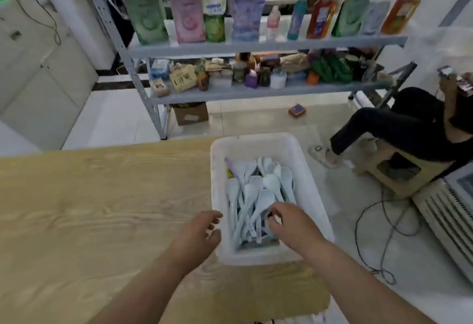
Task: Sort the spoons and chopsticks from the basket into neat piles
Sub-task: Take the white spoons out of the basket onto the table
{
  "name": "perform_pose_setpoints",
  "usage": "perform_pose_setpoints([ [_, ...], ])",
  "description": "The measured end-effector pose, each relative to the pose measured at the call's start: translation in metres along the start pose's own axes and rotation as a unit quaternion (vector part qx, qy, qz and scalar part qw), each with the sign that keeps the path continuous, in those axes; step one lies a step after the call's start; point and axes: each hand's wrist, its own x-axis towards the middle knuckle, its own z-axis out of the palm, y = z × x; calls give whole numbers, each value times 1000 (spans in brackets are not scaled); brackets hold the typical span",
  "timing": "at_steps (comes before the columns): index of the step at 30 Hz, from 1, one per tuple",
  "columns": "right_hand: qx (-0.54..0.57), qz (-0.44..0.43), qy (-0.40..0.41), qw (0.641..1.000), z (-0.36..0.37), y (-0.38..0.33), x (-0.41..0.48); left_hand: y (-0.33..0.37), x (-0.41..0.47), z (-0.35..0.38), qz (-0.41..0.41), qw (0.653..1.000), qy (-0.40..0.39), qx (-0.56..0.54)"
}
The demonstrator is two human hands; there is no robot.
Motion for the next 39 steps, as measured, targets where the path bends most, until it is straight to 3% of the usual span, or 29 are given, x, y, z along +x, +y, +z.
perform_pose_setpoints([
  [8,-97,68,16,993,17,42,59,51,82,64,-82,989,-84,91],
  [13,-166,50,13,985,27,50,67,60,101,81,-119,976,-74,169],
  [19,-60,88,9,994,29,64,64,63,108,86,-146,977,-64,144],
  [23,-50,103,12,993,25,65,61,64,110,83,-146,981,-63,114],
  [28,66,139,32,988,20,67,58,69,106,74,-162,986,-36,28],
  [33,160,106,112,975,11,60,37,72,89,61,-185,973,12,-134],
  [39,349,10,35,936,-1,-3,3,76,46,36,-223,852,39,-472],
])
